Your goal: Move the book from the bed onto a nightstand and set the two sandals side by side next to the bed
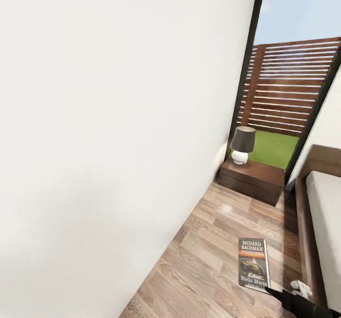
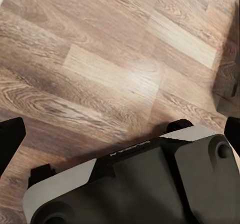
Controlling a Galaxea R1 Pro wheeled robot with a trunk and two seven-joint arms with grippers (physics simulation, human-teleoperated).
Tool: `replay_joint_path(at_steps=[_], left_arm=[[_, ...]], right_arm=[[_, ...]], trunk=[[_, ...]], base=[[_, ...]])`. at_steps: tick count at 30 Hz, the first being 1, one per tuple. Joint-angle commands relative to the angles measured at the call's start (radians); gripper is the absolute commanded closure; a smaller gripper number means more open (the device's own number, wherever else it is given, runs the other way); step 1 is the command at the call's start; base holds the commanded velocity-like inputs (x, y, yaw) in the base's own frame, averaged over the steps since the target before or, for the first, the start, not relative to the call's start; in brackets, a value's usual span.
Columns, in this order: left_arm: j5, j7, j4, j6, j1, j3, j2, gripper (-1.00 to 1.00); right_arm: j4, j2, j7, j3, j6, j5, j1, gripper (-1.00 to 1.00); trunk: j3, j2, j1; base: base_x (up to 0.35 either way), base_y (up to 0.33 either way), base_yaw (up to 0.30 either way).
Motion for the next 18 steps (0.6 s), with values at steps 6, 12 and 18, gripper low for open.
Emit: replay_joint_path(at_steps=[6, 12, 18], left_arm=[[-0.009, -0.001, 0.001, -0.007, -0.001, 0.003, 0.000, -1.00], [-0.009, -0.001, 0.001, -0.007, -0.001, 0.003, 0.000, -1.00], [-0.009, -0.001, 0.001, -0.007, -0.001, 0.003, 0.000, -1.00]], right_arm=[[0.003, 0.000, 0.005, 0.003, 0.004, -0.012, -0.002, 1.00], [0.003, 0.000, 0.004, 0.003, 0.004, -0.012, -0.002, 1.00], [0.003, 0.000, 0.004, 0.003, 0.004, -0.012, -0.002, 1.00]], trunk=[[-0.002, -0.002, 0.001], [-0.002, -0.002, 0.001], [-0.002, -0.002, 0.001]], base=[[0.000, 0.000, -0.284], [0.000, 0.000, -0.284], [0.034, 0.000, -0.283]])
